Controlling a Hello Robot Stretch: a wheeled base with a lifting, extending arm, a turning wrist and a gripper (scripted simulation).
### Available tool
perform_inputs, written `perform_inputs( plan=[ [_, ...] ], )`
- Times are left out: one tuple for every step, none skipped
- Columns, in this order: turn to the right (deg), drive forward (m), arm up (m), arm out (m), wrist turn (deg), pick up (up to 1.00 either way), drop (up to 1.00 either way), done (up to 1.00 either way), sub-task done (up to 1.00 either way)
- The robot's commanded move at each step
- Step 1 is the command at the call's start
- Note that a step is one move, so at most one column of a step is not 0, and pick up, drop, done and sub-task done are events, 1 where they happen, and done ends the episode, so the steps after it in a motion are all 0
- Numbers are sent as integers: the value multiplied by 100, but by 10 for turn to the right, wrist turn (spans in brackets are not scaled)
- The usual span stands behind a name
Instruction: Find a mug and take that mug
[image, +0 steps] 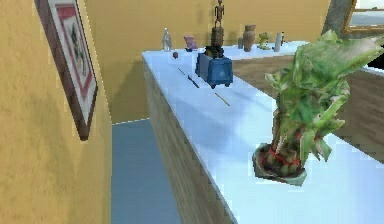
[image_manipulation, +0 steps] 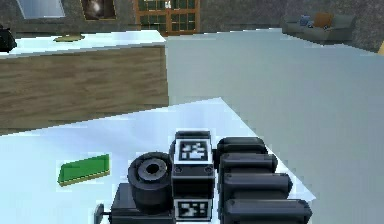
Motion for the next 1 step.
perform_inputs(
  plan=[
    [0,0,0,0,450,0,0,0,0]
  ],
)
